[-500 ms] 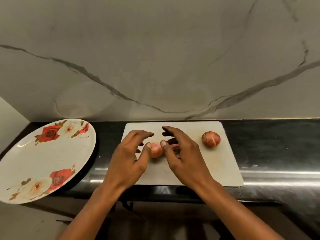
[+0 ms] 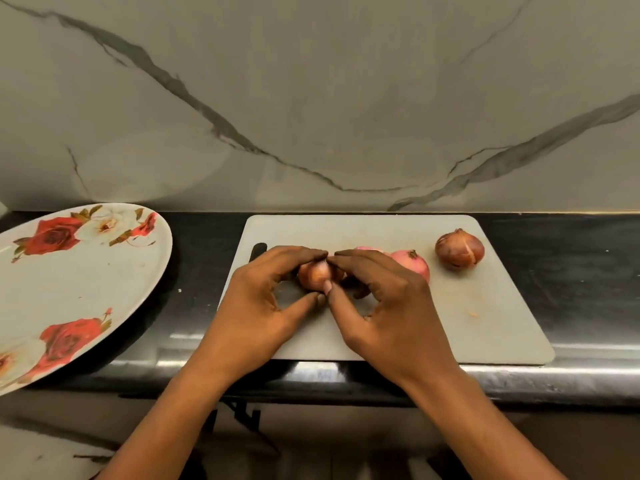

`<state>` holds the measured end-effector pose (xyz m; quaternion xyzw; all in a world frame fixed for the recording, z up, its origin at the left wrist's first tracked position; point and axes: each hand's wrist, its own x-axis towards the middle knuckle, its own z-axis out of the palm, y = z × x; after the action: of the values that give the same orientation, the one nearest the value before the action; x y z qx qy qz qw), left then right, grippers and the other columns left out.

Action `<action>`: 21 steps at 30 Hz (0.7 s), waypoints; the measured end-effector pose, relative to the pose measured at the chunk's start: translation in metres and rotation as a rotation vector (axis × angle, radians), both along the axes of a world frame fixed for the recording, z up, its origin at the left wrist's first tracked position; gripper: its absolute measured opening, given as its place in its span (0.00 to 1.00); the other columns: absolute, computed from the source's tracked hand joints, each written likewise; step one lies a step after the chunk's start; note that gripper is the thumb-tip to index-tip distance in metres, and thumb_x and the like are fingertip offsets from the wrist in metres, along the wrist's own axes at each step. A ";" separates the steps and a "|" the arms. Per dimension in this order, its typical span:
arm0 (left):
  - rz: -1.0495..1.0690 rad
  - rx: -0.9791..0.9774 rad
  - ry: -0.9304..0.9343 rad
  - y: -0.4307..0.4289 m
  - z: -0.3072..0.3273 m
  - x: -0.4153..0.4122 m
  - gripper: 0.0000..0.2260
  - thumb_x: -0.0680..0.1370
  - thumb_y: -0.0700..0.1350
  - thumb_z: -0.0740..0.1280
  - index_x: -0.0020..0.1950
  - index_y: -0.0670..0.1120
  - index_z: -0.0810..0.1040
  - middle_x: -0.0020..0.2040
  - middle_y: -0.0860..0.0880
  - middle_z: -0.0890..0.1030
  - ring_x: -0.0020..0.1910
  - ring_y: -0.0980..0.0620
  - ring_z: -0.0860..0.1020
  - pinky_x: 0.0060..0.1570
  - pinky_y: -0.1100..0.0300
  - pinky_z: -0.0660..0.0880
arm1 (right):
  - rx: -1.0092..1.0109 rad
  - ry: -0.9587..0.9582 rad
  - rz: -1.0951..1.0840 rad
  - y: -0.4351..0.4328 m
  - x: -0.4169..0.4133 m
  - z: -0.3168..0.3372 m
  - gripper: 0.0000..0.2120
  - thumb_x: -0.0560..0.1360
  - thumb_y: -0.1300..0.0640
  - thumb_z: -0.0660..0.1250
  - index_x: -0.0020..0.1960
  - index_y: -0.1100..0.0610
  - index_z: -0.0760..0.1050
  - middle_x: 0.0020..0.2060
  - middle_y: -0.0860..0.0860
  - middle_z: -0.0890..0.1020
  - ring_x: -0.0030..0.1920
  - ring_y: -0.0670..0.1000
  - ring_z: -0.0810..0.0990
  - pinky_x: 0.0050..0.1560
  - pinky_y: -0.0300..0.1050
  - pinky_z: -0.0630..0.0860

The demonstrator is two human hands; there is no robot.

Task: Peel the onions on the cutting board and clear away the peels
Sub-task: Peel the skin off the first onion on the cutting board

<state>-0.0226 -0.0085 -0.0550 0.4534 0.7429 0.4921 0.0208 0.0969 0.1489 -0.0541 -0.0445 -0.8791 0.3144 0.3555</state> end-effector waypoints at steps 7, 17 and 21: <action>0.004 0.089 -0.136 -0.009 0.000 -0.001 0.21 0.77 0.40 0.77 0.69 0.49 0.82 0.61 0.56 0.85 0.61 0.59 0.83 0.64 0.58 0.80 | -0.023 -0.050 -0.006 -0.001 -0.002 -0.004 0.19 0.78 0.53 0.75 0.69 0.52 0.82 0.50 0.44 0.86 0.46 0.42 0.83 0.48 0.41 0.82; -0.049 0.064 -0.164 -0.012 0.005 0.004 0.18 0.79 0.41 0.75 0.69 0.49 0.82 0.58 0.57 0.87 0.59 0.59 0.84 0.64 0.63 0.78 | -0.029 -0.045 0.032 0.000 0.002 -0.001 0.10 0.78 0.50 0.75 0.58 0.51 0.86 0.41 0.45 0.85 0.41 0.48 0.84 0.43 0.49 0.82; -0.047 0.043 -0.172 -0.013 0.007 0.003 0.18 0.80 0.40 0.74 0.70 0.48 0.81 0.60 0.55 0.86 0.60 0.60 0.83 0.67 0.62 0.77 | -0.002 -0.047 0.033 0.002 0.000 0.000 0.07 0.79 0.52 0.74 0.55 0.51 0.87 0.39 0.47 0.85 0.39 0.48 0.82 0.42 0.51 0.79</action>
<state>-0.0200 -0.0213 -0.0479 0.4272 0.7169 0.5442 0.0863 0.0971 0.1507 -0.0546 -0.0375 -0.8875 0.3201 0.3294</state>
